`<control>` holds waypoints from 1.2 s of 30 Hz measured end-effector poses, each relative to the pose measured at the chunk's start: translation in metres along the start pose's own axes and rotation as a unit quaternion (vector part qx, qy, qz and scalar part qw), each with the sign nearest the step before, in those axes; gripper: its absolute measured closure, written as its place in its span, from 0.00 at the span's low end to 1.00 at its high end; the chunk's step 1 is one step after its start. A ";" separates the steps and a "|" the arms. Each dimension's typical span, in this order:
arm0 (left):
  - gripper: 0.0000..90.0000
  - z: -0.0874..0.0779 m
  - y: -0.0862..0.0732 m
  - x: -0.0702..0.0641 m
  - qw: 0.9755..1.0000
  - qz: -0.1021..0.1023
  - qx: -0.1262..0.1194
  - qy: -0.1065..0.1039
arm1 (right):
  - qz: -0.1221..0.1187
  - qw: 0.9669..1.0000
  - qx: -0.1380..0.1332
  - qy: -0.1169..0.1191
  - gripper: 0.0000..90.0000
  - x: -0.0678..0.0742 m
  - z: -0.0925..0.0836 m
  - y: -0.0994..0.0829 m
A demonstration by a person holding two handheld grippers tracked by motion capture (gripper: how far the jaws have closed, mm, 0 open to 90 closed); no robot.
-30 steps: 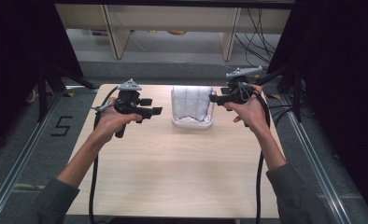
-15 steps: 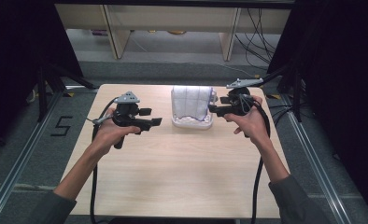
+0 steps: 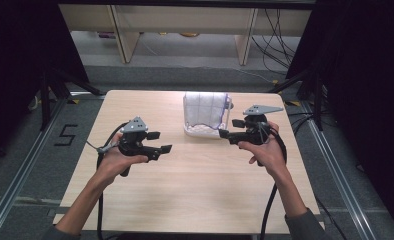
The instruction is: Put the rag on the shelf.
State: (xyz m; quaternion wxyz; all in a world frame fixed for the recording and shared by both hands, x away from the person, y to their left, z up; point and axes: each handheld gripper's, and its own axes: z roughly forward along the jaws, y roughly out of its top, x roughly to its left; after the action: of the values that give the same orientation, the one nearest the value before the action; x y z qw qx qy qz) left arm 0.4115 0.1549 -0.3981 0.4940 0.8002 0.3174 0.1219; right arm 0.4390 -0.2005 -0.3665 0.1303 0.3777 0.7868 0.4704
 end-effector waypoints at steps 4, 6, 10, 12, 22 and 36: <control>0.32 0.002 -0.006 -0.004 1.000 0.005 0.003 0.001 | -0.010 1.000 0.012 0.001 0.35 0.003 0.005 -0.008; 0.31 0.002 -0.008 -0.005 1.000 0.005 0.003 0.005 | -0.001 1.000 0.017 0.004 0.35 0.005 0.007 -0.012; 0.29 0.007 -0.017 -0.008 1.000 0.009 0.006 0.007 | -0.012 1.000 0.021 0.015 0.35 0.001 0.009 -0.019; 0.28 0.008 -0.020 -0.009 1.000 0.009 0.010 0.009 | -0.002 1.000 0.023 0.009 0.35 0.002 0.009 -0.021; 0.26 0.008 -0.042 -0.013 1.000 0.003 0.014 0.010 | -0.002 0.999 0.035 0.018 0.33 0.007 0.013 -0.042; 0.26 0.008 -0.062 -0.024 1.000 0.000 0.029 0.000 | 0.002 0.998 0.052 0.026 0.33 0.015 0.014 -0.063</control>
State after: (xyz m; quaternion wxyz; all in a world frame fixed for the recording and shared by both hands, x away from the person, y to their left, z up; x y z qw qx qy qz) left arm 0.3730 0.1532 -0.4525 0.4705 0.8143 0.3209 0.1120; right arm 0.4066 -0.1977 -0.4242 0.0892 0.3730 0.8127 0.4387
